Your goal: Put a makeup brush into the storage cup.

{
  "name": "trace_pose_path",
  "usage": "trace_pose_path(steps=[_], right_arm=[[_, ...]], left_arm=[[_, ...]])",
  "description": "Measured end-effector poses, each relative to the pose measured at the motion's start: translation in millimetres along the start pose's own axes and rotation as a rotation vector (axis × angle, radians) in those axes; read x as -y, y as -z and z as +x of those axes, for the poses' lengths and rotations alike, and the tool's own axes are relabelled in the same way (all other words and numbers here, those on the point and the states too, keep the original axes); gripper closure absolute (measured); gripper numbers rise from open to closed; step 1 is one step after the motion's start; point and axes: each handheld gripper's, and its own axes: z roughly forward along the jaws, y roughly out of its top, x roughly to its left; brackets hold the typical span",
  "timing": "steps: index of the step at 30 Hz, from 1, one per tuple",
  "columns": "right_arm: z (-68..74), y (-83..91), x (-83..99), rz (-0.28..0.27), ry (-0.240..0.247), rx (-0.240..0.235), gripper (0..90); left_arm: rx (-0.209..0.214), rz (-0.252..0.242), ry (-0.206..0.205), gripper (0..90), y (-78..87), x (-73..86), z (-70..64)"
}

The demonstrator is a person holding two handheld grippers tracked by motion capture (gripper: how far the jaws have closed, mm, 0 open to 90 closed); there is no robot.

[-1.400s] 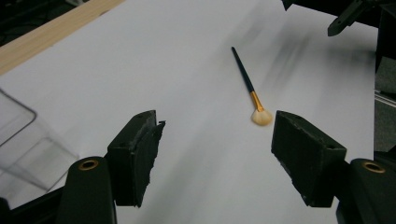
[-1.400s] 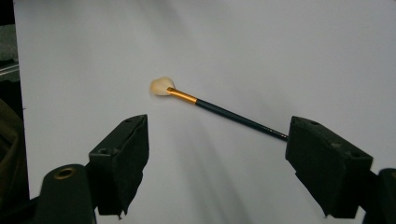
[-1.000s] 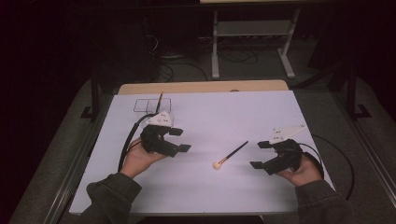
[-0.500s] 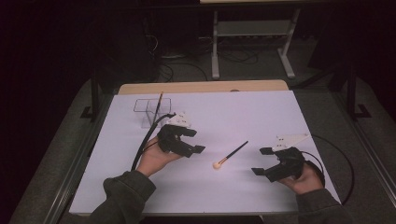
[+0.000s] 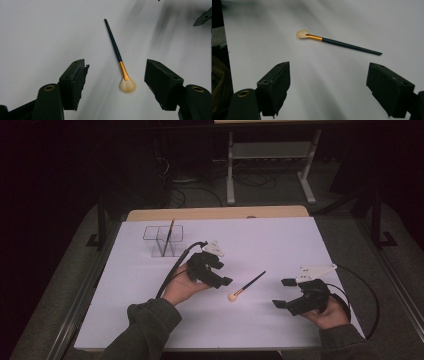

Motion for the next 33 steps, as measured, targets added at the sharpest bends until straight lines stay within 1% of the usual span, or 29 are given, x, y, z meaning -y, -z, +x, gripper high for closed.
trace_pose_path(steps=[2, 4, 5, 7, 10, 12, 14, 16, 17, 18, 19, 23, 26, 27, 29, 30, 33], right_arm=[[-0.2, 0.0, 0.7, 0.000, 0.000, 0.001, 18.3], [-0.5, 0.2, 1.1, -0.002, -0.005, 0.000, 18.3], [-0.7, 0.2, 1.3, -0.005, -0.004, 0.000, 18.3], [-0.9, 0.2, 1.5, -0.006, -0.006, -0.003, 18.3], [-0.7, 0.0, 1.7, -0.004, -0.007, -0.005, 18.3], [-1.2, 0.0, 1.9, -0.008, -0.005, -0.006, 18.3], [-1.4, 0.0, 2.0, -0.007, -0.006, -0.006, 18.3], [-1.4, -0.2, 2.2, -0.007, -0.005, -0.008, 18.3], [-1.2, -0.2, 2.2, -0.007, -0.004, -0.007, 18.3], [-1.1, -0.1, 2.1, -0.008, -0.004, -0.007, 18.3], [-1.2, 0.1, 2.0, -0.009, -0.003, -0.007, 18.3], [-1.0, 1.3, 1.5, -0.014, -0.004, -0.010, 18.3], [-1.1, 1.3, 1.3, -0.014, -0.004, -0.013, 18.4], [-1.2, 1.2, 1.2, -0.013, -0.002, -0.013, 18.4], [-1.4, 0.7, 1.2, -0.013, 0.000, -0.015, 18.5], [-1.4, 0.7, 1.2, -0.013, 0.000, -0.015, 18.4], [-1.6, 0.9, 1.4, -0.013, 0.001, -0.016, 18.6]], left_arm=[[0.002, 0.017, -0.003, 33.1, -5.3, -3.1, -0.2], [0.002, 0.021, -0.004, 33.6, -8.9, -5.9, -0.7], [0.002, 0.021, 0.004, 33.7, -11.4, -7.8, -1.4], [0.008, 0.026, 0.003, 34.3, -14.3, -10.3, -1.9], [0.011, 0.042, -0.010, 35.4, -19.1, -13.8, -2.4], [0.010, 0.045, -0.001, 36.3, -23.1, -15.2, -3.8], [0.009, 0.061, -0.018, 36.7, -26.5, -16.8, -2.8], [0.006, 0.078, -0.017, 36.9, -30.4, -17.8, -2.4], [0.005, 0.078, -0.007, 36.9, -33.4, -18.1, -2.9], [0.005, 0.089, -0.010, 37.4, -35.2, -18.6, -2.4], [0.005, 0.089, -0.003, 37.8, -36.9, -18.7, -2.7], [0.005, 0.101, -0.001, 39.4, -42.9, -21.4, -3.3], [0.005, 0.121, -0.011, 41.5, -47.8, -23.0, -4.0], [0.009, 0.124, -0.002, 41.9, -50.0, -23.2, -4.4], [0.012, 0.137, -0.009, 43.4, -53.5, -23.7, -4.0], [0.011, 0.134, -0.004, 44.3, -55.9, -23.6, -4.5], [0.012, 0.158, -0.002, 46.7, -61.5, -24.3, -5.1]])
